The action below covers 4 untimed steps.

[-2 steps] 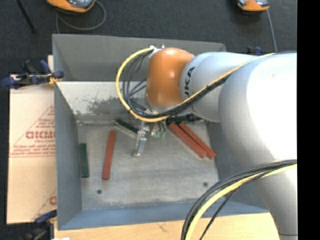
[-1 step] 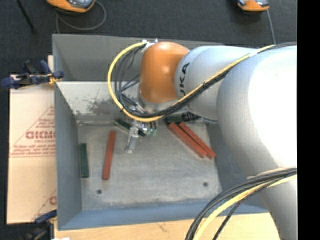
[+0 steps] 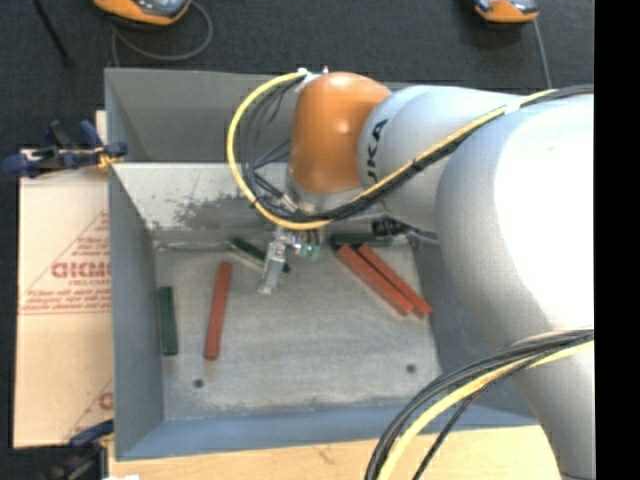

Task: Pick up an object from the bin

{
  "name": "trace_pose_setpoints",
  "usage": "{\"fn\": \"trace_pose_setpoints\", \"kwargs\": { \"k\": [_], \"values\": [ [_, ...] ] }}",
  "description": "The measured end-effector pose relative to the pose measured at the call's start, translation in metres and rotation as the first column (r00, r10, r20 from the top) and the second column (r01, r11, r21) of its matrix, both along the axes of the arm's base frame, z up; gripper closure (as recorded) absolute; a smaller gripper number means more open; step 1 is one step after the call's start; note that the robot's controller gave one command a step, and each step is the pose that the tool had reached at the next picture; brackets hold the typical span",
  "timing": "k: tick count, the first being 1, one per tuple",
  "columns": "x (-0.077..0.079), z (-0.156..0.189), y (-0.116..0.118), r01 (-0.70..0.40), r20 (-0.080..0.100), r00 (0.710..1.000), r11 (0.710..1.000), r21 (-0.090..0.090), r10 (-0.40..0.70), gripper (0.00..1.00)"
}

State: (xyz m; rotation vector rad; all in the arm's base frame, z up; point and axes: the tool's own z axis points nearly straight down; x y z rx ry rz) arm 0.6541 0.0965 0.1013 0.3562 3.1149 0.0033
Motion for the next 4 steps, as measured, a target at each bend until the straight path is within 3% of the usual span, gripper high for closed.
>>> {"fn": "trace_pose_setpoints", "kwargs": {
  "k": [1,2,3,4],
  "values": [
    [-0.005,-0.031,0.007,0.112,-0.018,0.993,0.994,-0.001,-0.112,0.0],
    [-0.006,-0.031,0.006,0.111,-0.017,0.994,0.994,-0.002,-0.111,0.0],
    [-0.003,-0.03,0.006,0.11,-0.005,0.994,0.994,-0.001,-0.11,1.0],
    [-0.001,0.012,0.006,0.11,0.001,0.994,0.994,0.002,-0.11,1.0]
  ]
}}
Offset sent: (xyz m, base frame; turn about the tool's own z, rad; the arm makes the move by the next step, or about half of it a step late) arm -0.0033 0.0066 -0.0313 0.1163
